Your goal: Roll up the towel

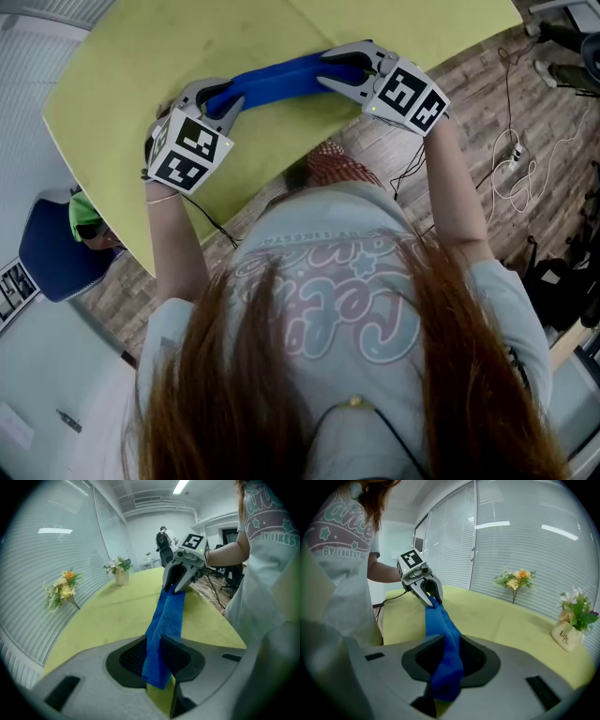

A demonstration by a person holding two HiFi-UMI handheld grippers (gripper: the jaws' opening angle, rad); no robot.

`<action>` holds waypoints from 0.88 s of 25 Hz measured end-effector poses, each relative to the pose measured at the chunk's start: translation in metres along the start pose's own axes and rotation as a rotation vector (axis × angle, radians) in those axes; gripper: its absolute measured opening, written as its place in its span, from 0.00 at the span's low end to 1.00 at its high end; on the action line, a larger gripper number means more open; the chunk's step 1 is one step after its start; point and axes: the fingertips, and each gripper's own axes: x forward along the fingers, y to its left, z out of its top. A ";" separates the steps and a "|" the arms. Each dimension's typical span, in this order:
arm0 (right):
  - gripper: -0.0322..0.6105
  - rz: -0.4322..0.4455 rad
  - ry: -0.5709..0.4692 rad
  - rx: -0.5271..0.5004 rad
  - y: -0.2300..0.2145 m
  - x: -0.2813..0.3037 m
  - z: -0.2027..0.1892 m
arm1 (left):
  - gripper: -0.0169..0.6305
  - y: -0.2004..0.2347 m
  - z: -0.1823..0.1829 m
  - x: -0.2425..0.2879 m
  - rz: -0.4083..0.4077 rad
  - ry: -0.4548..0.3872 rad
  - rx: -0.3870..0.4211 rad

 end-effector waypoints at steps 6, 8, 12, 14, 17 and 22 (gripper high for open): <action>0.20 -0.049 0.000 -0.024 0.002 0.000 0.001 | 0.14 0.018 0.008 -0.023 0.103 -0.091 -0.064; 0.19 -0.058 -0.004 -0.023 0.002 0.000 0.000 | 0.14 0.024 0.014 -0.032 0.118 -0.151 -0.114; 0.19 -0.078 0.000 -0.025 0.002 0.000 -0.001 | 0.14 0.005 0.037 -0.035 0.060 -0.235 -0.094; 0.19 -0.088 0.011 -0.035 0.002 0.000 -0.001 | 0.14 -0.012 0.043 -0.022 0.016 -0.200 -0.018; 0.19 -0.099 0.022 -0.038 0.002 0.001 -0.001 | 0.14 -0.031 0.043 0.002 -0.036 -0.133 0.060; 0.19 -0.106 0.039 -0.026 0.002 0.001 -0.001 | 0.14 -0.036 0.035 0.020 -0.067 -0.053 0.088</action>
